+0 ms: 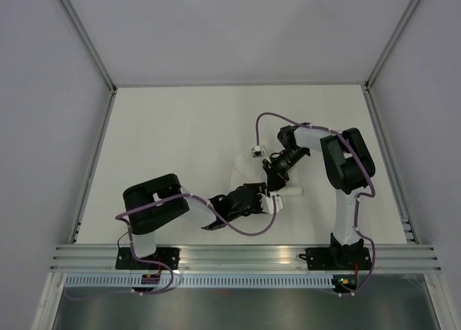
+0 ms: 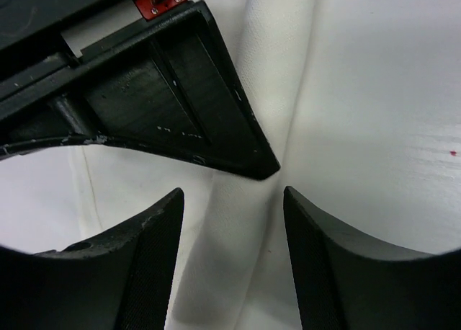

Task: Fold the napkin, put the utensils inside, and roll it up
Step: Roll the napkin with the utensil

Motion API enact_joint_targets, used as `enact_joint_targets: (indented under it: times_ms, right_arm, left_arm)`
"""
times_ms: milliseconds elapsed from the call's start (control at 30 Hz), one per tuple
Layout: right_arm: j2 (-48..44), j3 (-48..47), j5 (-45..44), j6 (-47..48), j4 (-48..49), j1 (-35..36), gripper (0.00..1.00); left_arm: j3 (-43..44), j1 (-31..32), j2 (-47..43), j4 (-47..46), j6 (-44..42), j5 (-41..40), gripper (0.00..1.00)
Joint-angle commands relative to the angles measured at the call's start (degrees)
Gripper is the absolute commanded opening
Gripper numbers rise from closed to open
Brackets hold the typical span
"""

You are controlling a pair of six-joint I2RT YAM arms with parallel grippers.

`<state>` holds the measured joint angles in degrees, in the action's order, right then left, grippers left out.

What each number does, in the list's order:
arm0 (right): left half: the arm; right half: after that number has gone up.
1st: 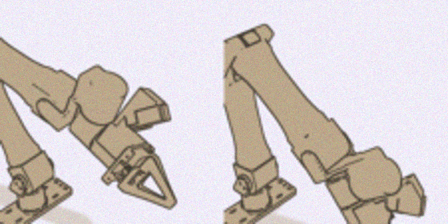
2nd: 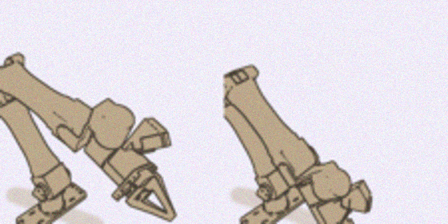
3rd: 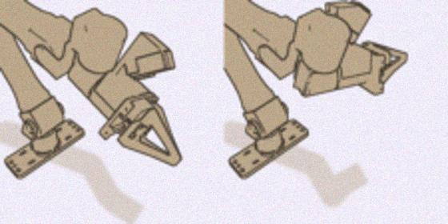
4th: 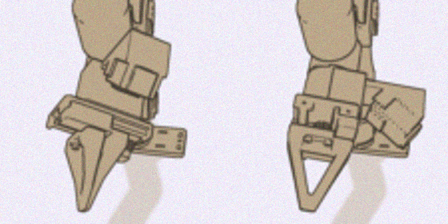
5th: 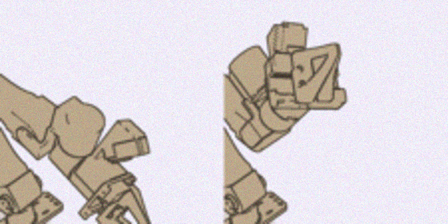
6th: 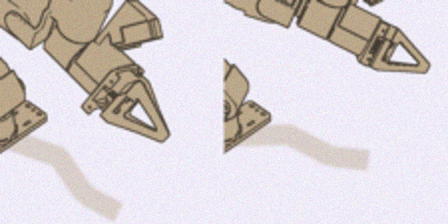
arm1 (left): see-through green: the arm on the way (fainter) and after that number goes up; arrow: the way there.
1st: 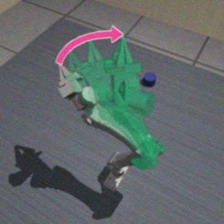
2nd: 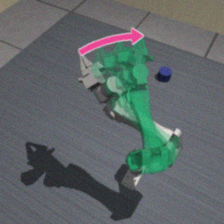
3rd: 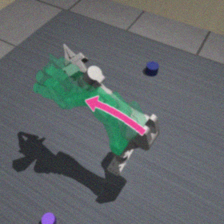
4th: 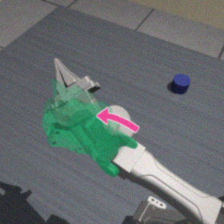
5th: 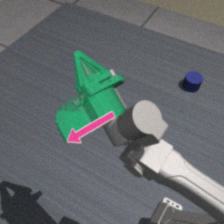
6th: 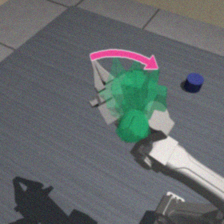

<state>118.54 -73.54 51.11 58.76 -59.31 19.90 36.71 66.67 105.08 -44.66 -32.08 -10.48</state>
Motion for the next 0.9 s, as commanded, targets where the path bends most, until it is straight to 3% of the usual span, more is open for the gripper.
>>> enact_joint_targets:
  times_ms: [0,133,233,367,467,667,767,800,867]
  right_arm:
    - [4.2,1.0,-8.4,3.4,1.8,0.0,0.05]
    - [4.9,0.5,-8.3,3.3,1.3,-0.1,0.05]
    - [5.2,0.1,-8.3,3.2,1.0,-0.3,0.04]
    - [5.6,-0.5,-8.2,3.4,0.6,-0.4,0.05]
    - [5.8,-0.7,-8.2,3.4,0.3,-0.4,0.04]
    - [5.2,-0.3,-7.8,3.4,0.4,-0.3,0.08]
    - [3.7,0.8,-7.4,2.6,1.5,-0.4,0.19]
    - [3.1,1.1,-7.2,2.2,2.4,-0.5,0.28]
    - [1.3,2.0,-7.2,1.7,3.1,-0.7,0.37]
  left_arm:
    - [1.7,0.1,2.7,-3.1,-5.4,-1.8,0.63]
    - [2.7,0.1,4.3,-0.3,-6.2,-1.0,0.60]
    - [3.0,0.0,5.0,2.2,-6.1,-0.5,0.51]
    - [4.2,-0.6,4.7,7.5,-2.7,1.3,0.28]
    - [5.2,-1.2,4.4,11.3,-0.7,3.0,0.17]
    - [7.8,-2.6,3.9,19.3,2.3,9.1,0.02]
    - [9.5,-3.7,3.9,23.3,3.8,13.5,0.02]
    - [9.8,-4.0,3.7,23.9,4.1,14.5,0.02]
    - [10.4,-4.5,3.6,25.7,4.9,16.4,0.02]
